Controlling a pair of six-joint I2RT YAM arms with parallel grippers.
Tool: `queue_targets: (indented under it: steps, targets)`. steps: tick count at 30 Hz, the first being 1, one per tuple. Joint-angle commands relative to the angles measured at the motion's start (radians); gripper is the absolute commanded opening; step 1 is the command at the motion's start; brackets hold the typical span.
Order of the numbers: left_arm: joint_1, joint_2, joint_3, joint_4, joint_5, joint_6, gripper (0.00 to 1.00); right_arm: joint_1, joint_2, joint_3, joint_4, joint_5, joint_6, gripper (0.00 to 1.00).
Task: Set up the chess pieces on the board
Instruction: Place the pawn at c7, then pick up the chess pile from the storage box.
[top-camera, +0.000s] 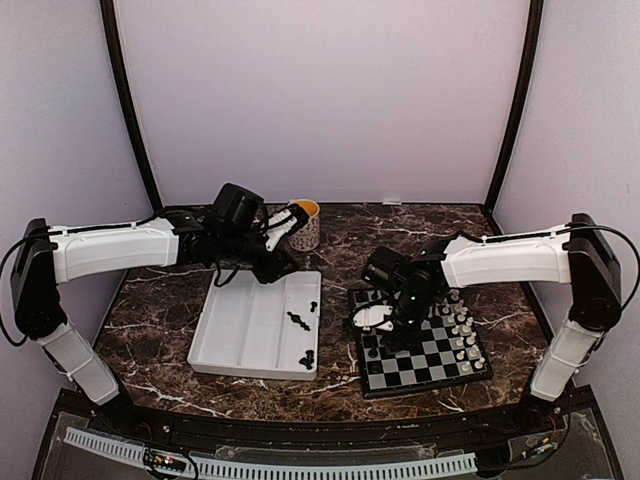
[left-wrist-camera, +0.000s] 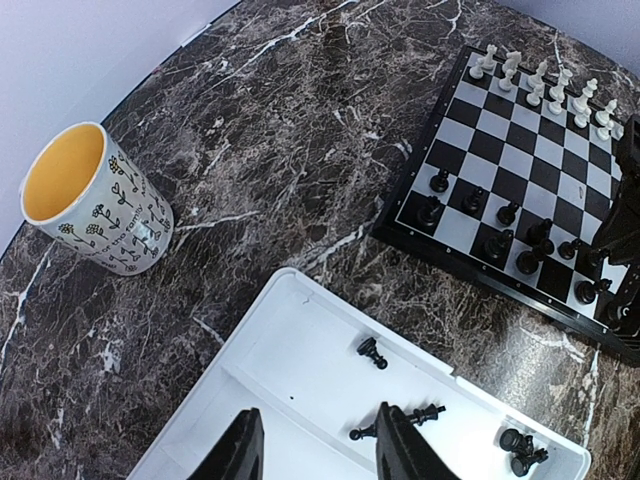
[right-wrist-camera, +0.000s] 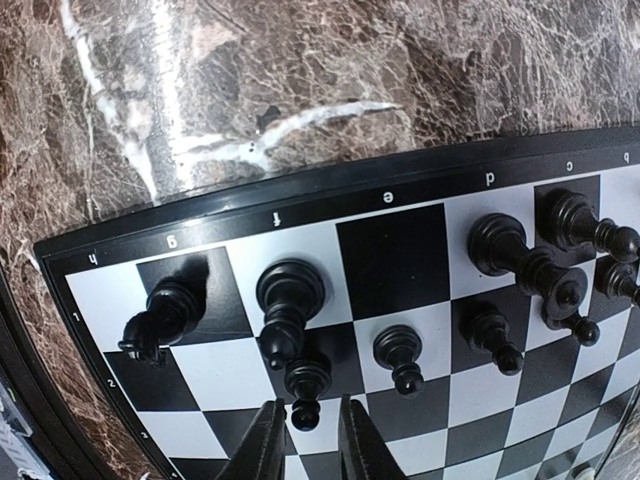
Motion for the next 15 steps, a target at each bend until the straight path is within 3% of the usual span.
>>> queue_targets:
  steps: [1,10,15]
  targets:
    - [0.006,-0.005,0.026,-0.016,0.013,-0.003,0.4,0.006,0.002,0.038,-0.009,-0.001,0.009,0.23]
    - [0.006,0.008,0.02,-0.018,-0.01,-0.007,0.4,-0.001,-0.041,0.101,-0.069,-0.043,0.011,0.28]
    - [-0.002,0.044,0.027,-0.077,-0.003,-0.029,0.36,-0.075,-0.143,0.11,-0.077,-0.099,-0.01,0.31]
